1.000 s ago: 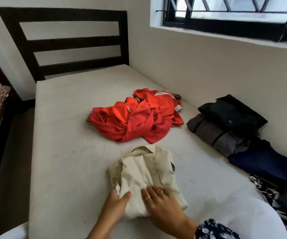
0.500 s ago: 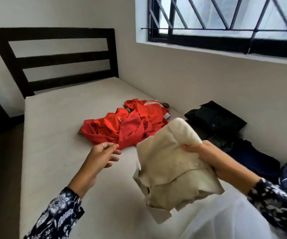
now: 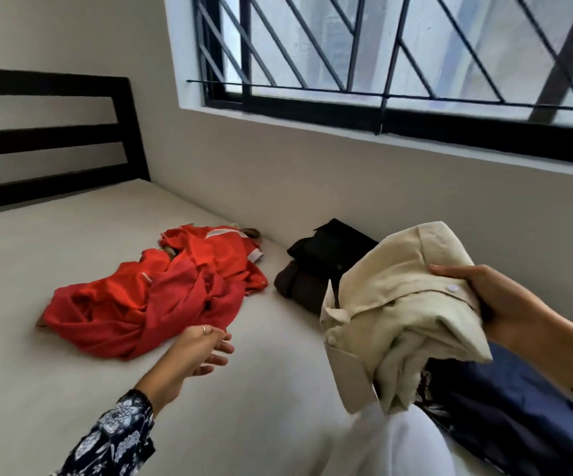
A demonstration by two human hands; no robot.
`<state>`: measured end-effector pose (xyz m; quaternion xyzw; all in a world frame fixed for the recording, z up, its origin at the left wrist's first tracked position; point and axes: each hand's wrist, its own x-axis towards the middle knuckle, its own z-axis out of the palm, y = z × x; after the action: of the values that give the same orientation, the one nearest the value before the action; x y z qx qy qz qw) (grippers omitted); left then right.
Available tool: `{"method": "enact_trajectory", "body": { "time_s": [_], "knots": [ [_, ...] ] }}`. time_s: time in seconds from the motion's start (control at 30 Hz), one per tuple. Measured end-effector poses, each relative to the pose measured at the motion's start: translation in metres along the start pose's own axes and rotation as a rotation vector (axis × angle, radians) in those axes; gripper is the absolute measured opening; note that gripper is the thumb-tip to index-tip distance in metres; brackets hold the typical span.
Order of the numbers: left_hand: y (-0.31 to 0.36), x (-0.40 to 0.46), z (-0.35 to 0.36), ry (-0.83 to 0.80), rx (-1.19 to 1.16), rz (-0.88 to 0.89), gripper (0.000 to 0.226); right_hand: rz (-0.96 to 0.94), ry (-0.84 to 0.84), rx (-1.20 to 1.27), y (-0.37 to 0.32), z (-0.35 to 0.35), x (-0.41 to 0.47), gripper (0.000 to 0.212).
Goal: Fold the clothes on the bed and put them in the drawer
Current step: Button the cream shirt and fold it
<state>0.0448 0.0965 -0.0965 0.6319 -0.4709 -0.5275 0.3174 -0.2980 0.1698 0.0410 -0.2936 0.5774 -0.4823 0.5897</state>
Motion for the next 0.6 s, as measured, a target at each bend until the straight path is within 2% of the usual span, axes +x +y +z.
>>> {"method": "enact_trajectory", "body": {
  "time_s": [0.13,0.2,0.27,0.37,0.47,0.53,0.6],
  "knots": [
    [0.002,0.020,0.030,-0.085,0.052,-0.002,0.020,-0.066,0.008,0.167,-0.031,0.013,0.035,0.031],
    [0.003,0.028,0.037,-0.111,0.076,0.016,0.021,-0.174,0.006,0.286,-0.056,0.026,0.059,0.027],
    [0.005,0.039,0.040,-0.124,0.091,0.029,0.021,-0.302,-0.021,0.393,-0.084,0.036,0.093,0.031],
    [0.000,0.056,0.040,-0.110,0.131,-0.007,0.020,-0.375,-0.056,0.519,-0.105,0.037,0.156,0.040],
    [-0.009,0.070,0.038,-0.080,0.119,-0.028,0.020,-0.382,0.010,0.564,-0.089,0.031,0.216,0.040],
    [-0.019,0.072,0.036,-0.093,0.144,-0.076,0.020,-0.344,0.070,0.539,-0.051,0.016,0.257,0.041],
    [-0.030,0.073,0.032,-0.149,0.120,-0.127,0.018,-0.148,0.100,0.578,0.012,-0.014,0.299,0.038]
  ]
}}
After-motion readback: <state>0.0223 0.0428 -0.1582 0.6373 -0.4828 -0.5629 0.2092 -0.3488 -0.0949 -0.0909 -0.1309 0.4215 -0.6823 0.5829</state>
